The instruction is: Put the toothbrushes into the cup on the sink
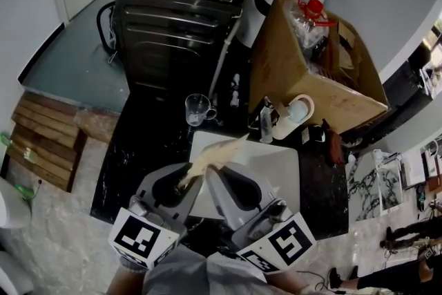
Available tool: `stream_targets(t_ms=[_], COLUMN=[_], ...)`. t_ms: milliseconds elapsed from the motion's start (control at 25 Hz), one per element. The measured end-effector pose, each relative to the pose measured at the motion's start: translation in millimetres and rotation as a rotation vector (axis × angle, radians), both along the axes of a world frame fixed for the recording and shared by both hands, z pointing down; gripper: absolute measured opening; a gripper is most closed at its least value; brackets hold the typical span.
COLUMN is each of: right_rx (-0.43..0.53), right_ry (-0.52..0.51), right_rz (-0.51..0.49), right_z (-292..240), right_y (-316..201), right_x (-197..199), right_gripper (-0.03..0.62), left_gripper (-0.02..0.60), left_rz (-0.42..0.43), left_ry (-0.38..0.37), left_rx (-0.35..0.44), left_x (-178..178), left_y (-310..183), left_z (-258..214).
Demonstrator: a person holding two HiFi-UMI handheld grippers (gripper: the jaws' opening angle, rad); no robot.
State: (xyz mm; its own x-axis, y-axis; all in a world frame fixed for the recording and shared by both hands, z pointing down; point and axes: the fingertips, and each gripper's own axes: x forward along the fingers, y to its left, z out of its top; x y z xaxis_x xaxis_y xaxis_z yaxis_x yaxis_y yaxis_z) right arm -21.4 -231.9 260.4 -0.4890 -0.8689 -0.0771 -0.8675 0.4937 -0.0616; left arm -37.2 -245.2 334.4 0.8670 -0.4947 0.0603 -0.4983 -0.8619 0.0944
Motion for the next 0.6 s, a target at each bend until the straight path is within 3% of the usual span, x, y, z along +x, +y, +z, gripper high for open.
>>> stream_targets(t_ms=[600], right_rx=[0.017], right_ry=[-0.083], right_rz=[-0.024], right_z=[-27], right_y=[-12], right_x=[27], right_gripper=[0.017], left_gripper=[0.071], left_rz=[-0.031], left_ry=[-0.014], left_rx=[-0.038], left_x=[3], left_y=[-5], left_z=[7])
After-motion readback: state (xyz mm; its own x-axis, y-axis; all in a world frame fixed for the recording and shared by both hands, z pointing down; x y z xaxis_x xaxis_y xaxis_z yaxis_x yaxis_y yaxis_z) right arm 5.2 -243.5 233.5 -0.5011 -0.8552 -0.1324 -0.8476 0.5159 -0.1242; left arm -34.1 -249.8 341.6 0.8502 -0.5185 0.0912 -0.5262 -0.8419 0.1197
